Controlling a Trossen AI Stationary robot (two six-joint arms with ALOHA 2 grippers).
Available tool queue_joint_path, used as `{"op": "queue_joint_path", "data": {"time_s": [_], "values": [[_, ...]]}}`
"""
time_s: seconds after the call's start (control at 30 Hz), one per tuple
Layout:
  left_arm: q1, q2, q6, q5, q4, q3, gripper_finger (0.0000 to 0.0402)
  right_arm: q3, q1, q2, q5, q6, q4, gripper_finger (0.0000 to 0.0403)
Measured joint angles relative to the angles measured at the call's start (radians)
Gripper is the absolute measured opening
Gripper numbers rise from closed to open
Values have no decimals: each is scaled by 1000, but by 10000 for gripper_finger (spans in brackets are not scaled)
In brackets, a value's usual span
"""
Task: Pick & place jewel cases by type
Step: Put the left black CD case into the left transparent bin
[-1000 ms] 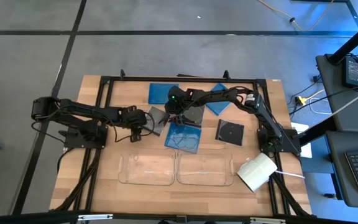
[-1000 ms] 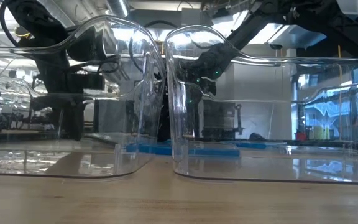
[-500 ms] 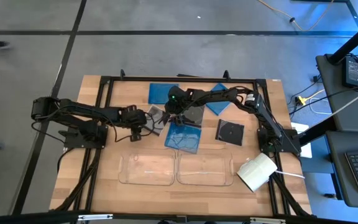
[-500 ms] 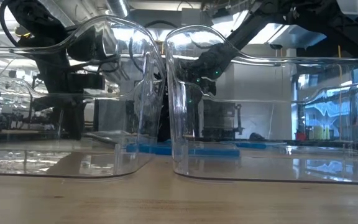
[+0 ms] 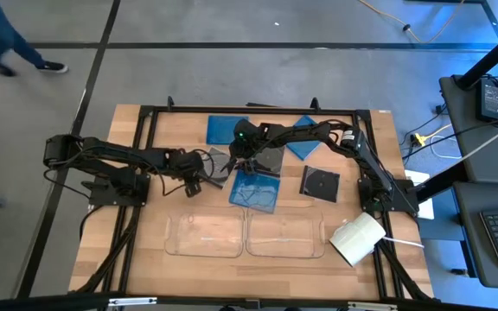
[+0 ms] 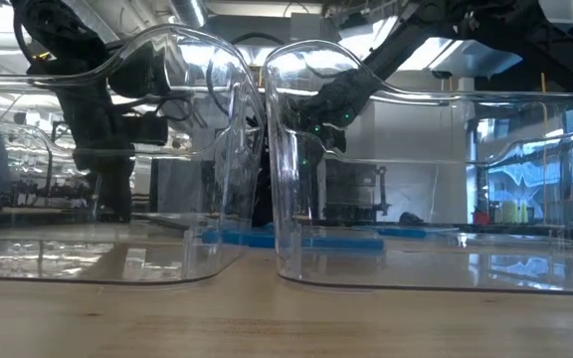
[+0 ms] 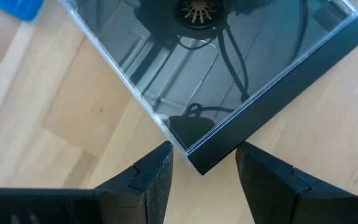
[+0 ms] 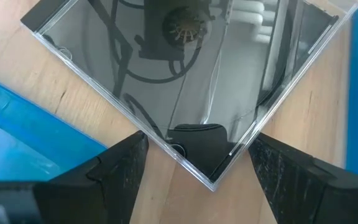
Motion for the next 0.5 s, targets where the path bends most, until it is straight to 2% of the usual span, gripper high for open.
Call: {"op": "queue_joint_path", "data": {"time_s": [0.23,0.5], "values": [[0,0,-89,18,7,0,171,0,0,0,-16,0,1,284],[40,0,-239,91,10,0,166,0,0,0,-20,2,1,284]]}}
